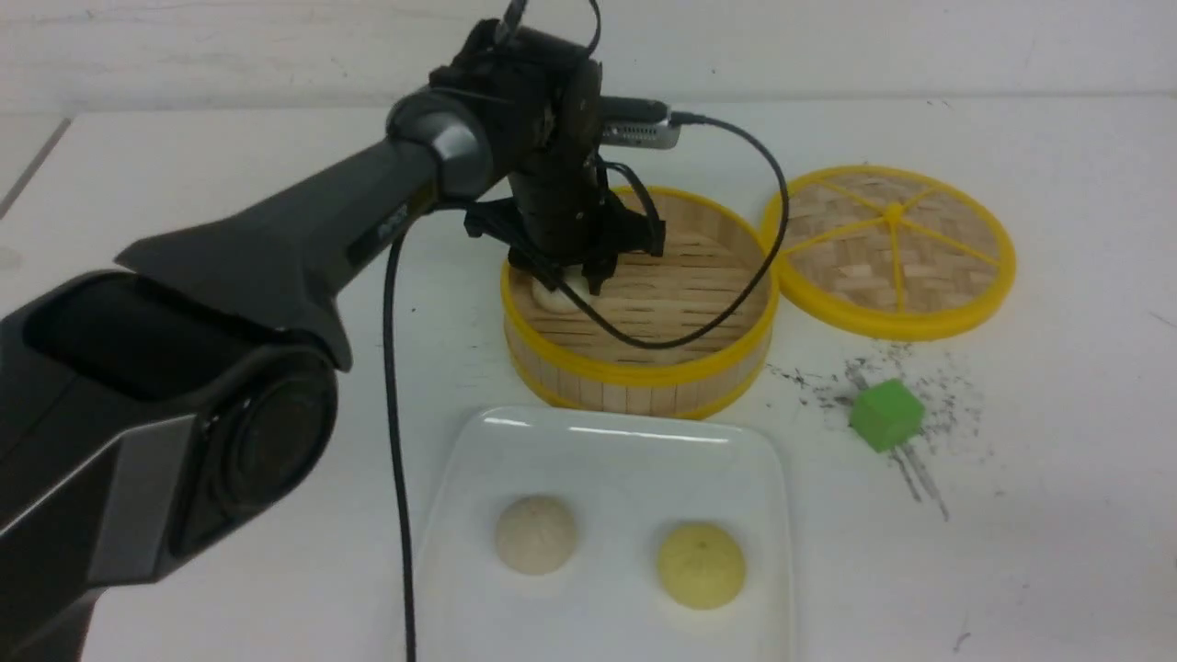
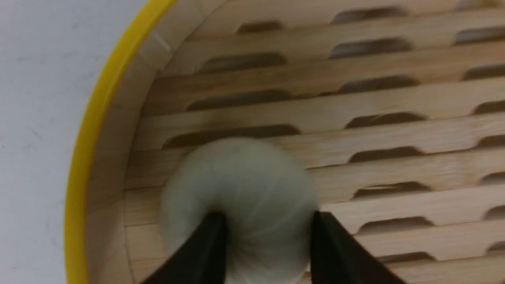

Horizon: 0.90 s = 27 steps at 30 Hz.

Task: Put the steamed buns into the plate on the white tablecloth.
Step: 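Reach into the bamboo steamer and grasp a bun with the left gripper, then carry the bun from the bamboo steamer to the plate with the left gripper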

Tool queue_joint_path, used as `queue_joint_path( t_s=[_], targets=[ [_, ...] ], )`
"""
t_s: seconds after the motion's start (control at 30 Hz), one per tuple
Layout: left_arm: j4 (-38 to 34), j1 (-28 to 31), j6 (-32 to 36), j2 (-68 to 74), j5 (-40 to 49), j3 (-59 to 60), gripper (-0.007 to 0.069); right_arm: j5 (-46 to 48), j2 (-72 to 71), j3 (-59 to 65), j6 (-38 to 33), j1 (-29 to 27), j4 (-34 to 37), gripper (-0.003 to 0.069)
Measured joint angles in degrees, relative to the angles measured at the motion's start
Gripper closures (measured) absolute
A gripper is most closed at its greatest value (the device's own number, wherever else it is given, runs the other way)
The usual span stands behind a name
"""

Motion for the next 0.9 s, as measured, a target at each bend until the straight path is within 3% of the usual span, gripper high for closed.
queue_joint_path(
  t_s=[0.1, 0.2, 0.37, 0.5, 0.63, 0.8, 0.9],
  targets=[
    [0.1, 0.0, 0.0, 0.0, 0.3, -0.4, 0.0529, 0.0, 0.0, 0.0, 0.0, 0.0, 0.0, 0.0536],
    [-0.1, 0.0, 0.0, -0.7, 0.9, -0.4, 0.0593, 0.0, 0.0, 0.0, 0.0, 0.0, 0.0, 0.0531],
    [-0.9, 0.0, 0.1, -5.0, 4.3, -0.3, 0.06, 0.0, 0.0, 0.0, 0.0, 0.0, 0.1, 0.0525],
    [-1.0, 0.0, 3.2, -16.2, 11.0, -0.3, 0.06, 0.0, 0.0, 0.0, 0.0, 0.0, 0.1, 0.0522],
    [-0.9, 0.0, 5.4, -25.0, 12.2, 1.1, 0.06, -0.1, 0.0, 0.0, 0.0, 0.0, 0.2, 0.0517],
    [-6.3, 0.0, 6.2, -36.2, 12.2, 12.5, 0.06, 0.0, 0.0, 0.0, 0.0, 0.0, 0.4, 0.0512],
    [-10.3, 0.0, 6.3, -41.3, 12.2, 25.1, 0.0599, 0.0, 0.0, 0.0, 0.0, 0.0, 0.4, 0.051]
  ],
)
